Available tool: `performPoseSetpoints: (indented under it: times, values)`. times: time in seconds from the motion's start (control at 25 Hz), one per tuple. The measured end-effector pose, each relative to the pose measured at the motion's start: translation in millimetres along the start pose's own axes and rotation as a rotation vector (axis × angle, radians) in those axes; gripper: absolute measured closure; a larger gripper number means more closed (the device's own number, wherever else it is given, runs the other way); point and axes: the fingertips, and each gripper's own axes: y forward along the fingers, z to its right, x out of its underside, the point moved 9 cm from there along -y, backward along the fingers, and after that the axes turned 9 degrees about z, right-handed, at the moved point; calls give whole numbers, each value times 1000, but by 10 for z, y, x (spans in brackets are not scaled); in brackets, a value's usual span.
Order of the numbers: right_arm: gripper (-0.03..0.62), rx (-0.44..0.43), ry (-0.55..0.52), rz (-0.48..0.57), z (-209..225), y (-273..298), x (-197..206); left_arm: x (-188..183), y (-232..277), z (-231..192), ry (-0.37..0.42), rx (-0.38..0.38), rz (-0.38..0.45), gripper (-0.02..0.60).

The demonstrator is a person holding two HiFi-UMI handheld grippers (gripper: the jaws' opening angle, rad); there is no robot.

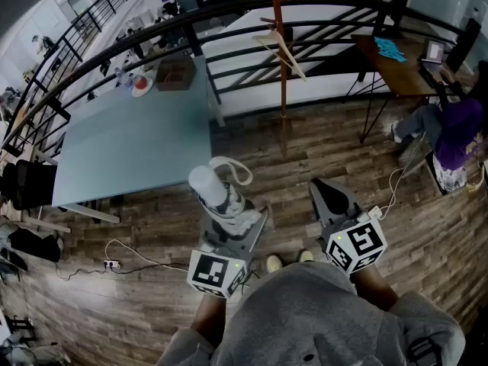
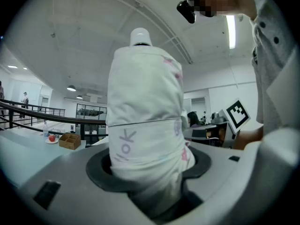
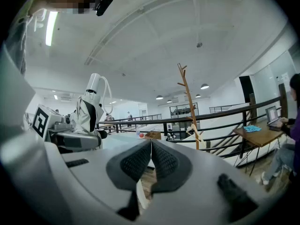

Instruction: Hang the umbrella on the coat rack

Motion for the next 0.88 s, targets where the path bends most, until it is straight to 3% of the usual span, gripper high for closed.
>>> performPoseSetpoints:
  times: [0.24, 0.4, 0.68, 0.88]
  values:
    - [568, 8, 33, 12, 84, -90, -19, -18, 65, 148, 64, 12, -17, 291]
    - [568, -8, 45, 32, 43, -104, -8, -30, 12, 147, 60, 16, -14, 291]
    - [561, -123, 186, 92, -110, -98, -42, -8, -129, 51, 45, 6, 10, 291]
    - [533, -194, 208, 100, -239, -103, -36, 23, -167, 21, 32, 9, 17, 290]
